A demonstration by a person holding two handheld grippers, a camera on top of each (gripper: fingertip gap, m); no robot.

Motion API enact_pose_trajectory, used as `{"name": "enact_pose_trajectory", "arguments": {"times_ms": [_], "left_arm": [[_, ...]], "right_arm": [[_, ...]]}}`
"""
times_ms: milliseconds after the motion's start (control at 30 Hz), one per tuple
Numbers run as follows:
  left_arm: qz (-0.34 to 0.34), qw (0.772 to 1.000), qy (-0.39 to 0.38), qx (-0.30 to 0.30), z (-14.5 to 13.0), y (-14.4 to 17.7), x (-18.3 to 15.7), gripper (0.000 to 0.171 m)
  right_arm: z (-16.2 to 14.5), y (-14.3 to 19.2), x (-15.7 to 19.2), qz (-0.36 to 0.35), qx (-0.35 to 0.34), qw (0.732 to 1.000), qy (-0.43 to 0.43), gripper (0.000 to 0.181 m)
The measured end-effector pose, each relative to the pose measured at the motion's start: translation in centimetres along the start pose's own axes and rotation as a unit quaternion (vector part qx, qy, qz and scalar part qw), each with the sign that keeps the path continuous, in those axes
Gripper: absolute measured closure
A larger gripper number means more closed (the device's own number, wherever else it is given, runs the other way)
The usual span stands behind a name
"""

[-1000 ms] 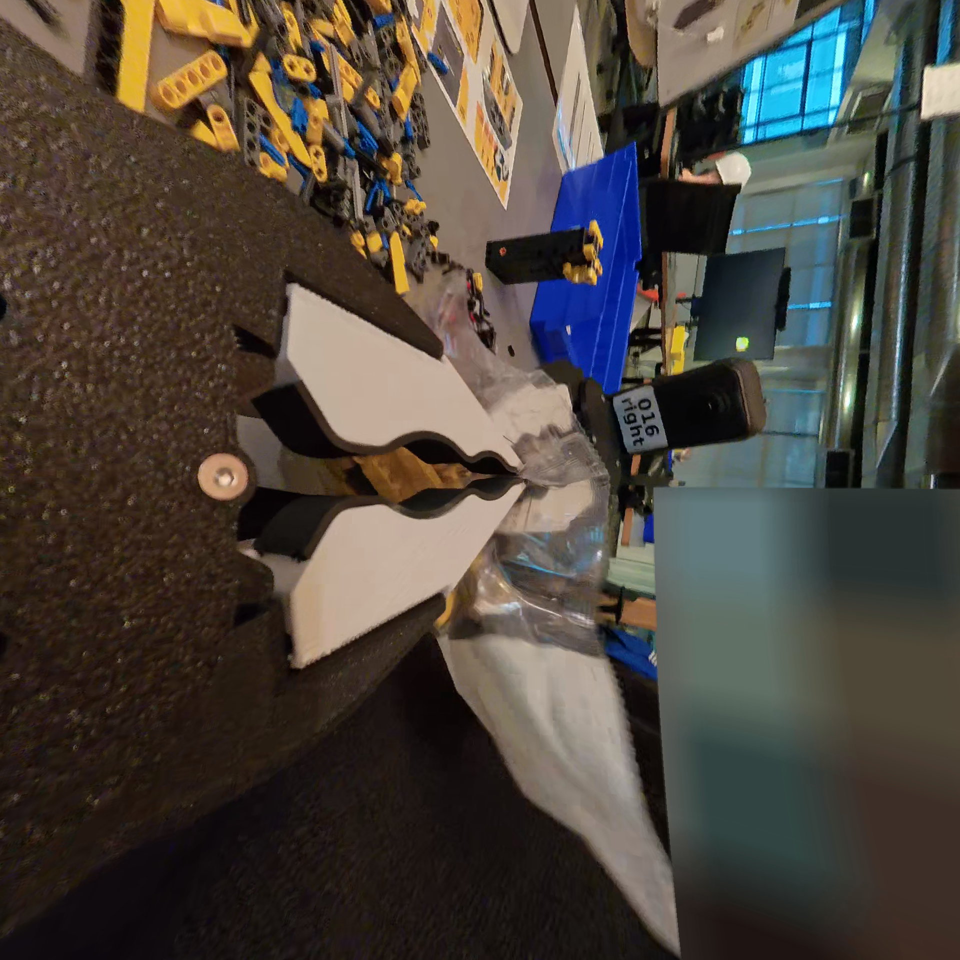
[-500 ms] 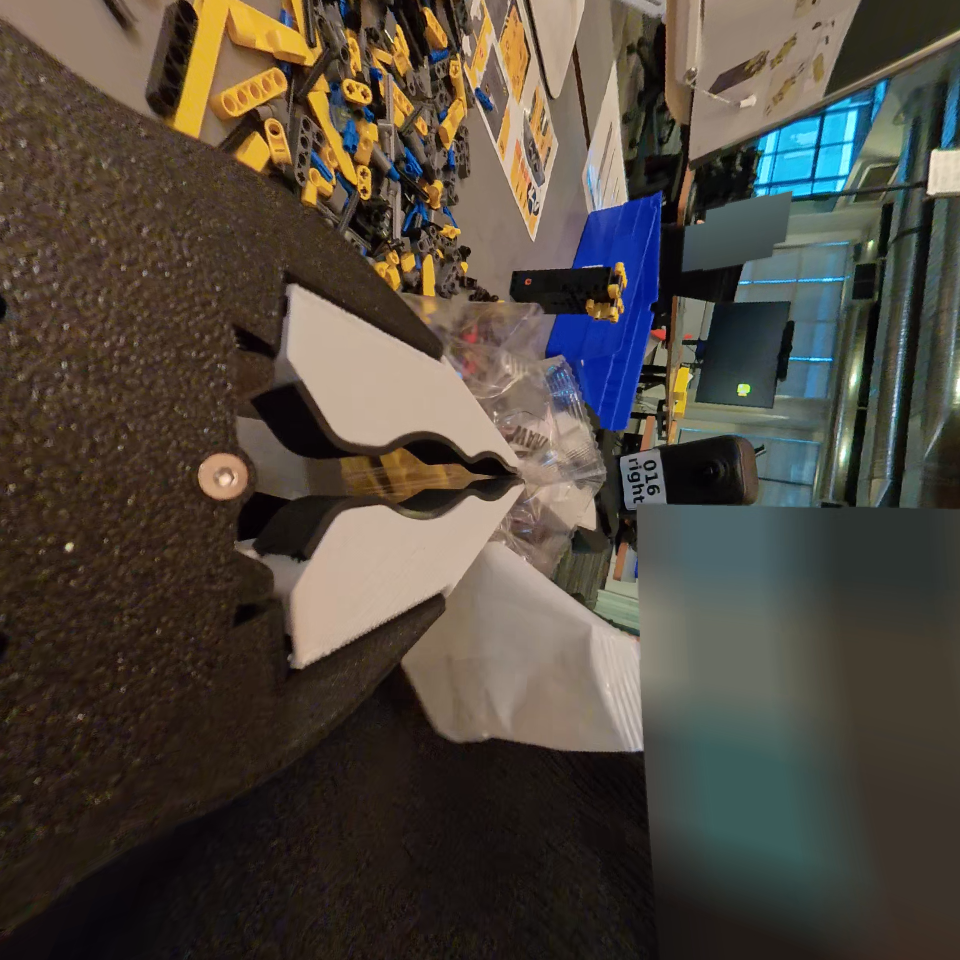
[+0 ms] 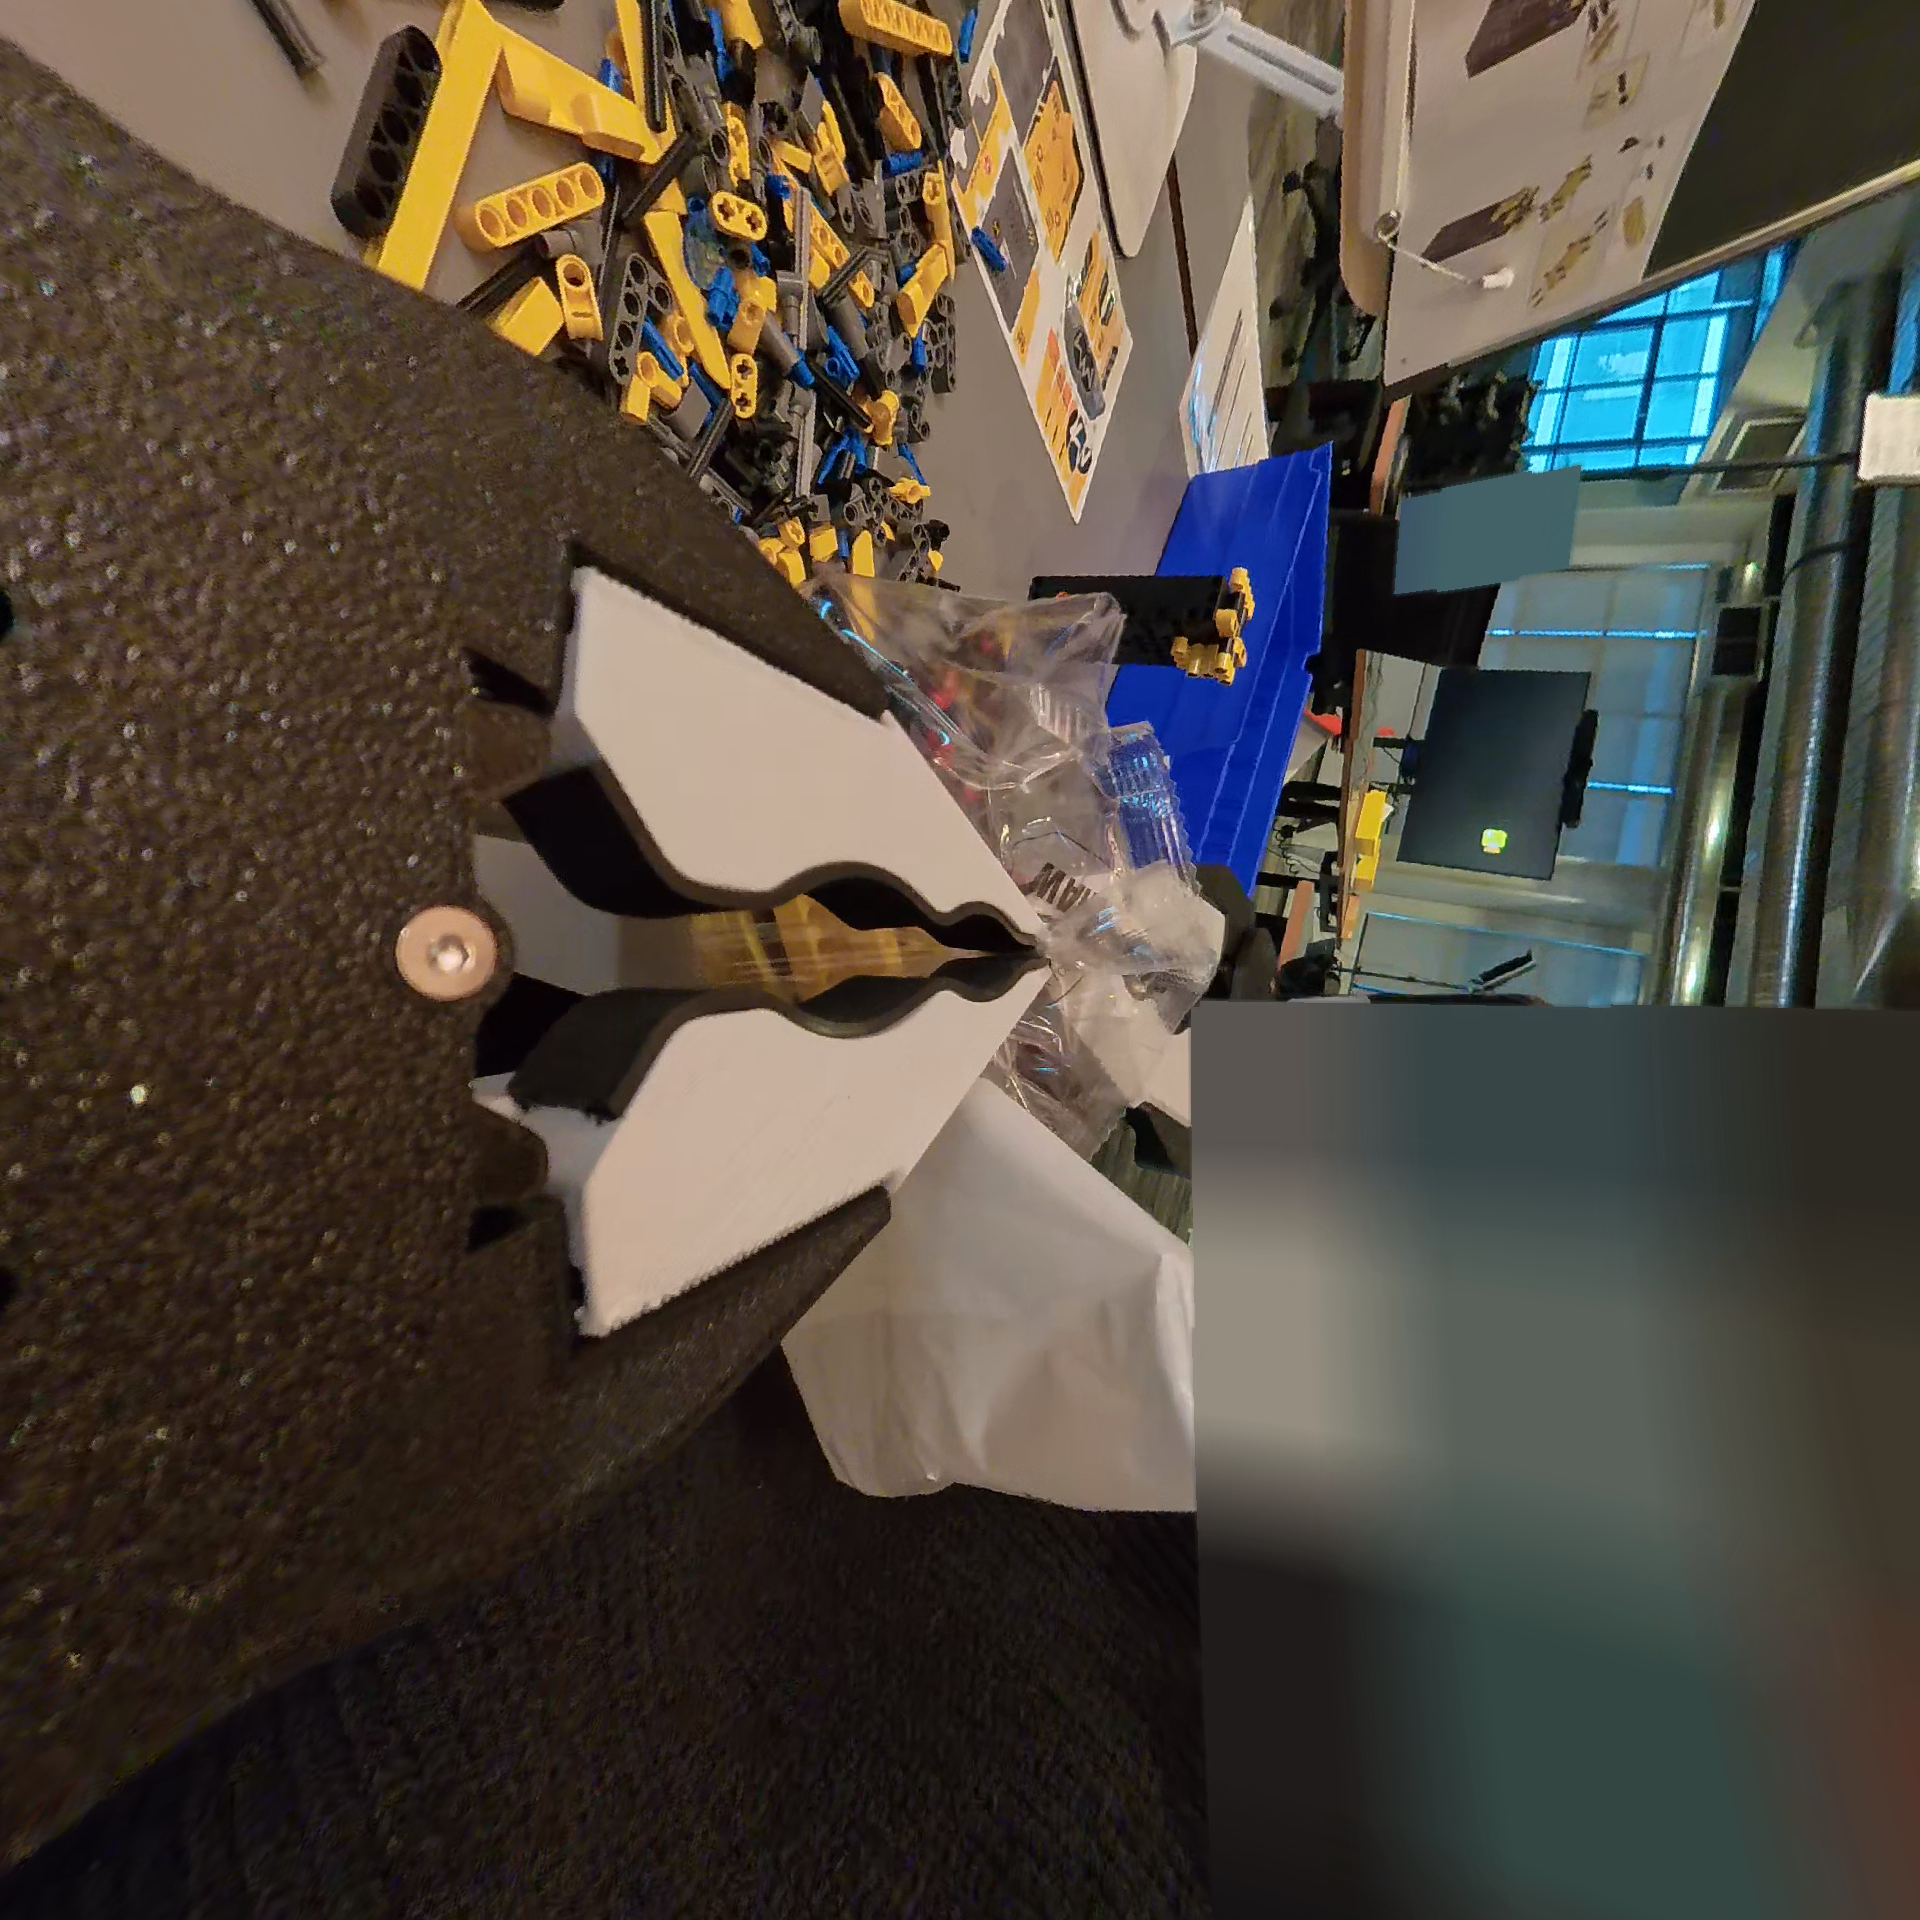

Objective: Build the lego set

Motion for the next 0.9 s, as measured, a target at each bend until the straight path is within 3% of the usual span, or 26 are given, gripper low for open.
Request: {"name": "enact_pose_trajectory", "arguments": {"times_ms": [833,900], "left_arm": [[0.026,0.999,0.019,-0.016,-0.1,0.0,1.2,0.171],[0.054,0.998,0.022,-0.029,0.2,1.4,2.1,0.171]], "right_arm": [[-0.3,0.3,-0.7,0.007,-0.003,1.000,-0.026,0.181],[-0.1,2.4,-2.4,-0.016,-0.021,0.999,-0.047,0.181]]}}
Point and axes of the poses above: each gripper's, where its closed fingertips meet, y back along the fingers, z out of its top, x = y × z across the jaws, the point moved 1 cm from there along y, back along the fingers, and after that the axes turned 8 degrees about x, right-handed, at the moved point
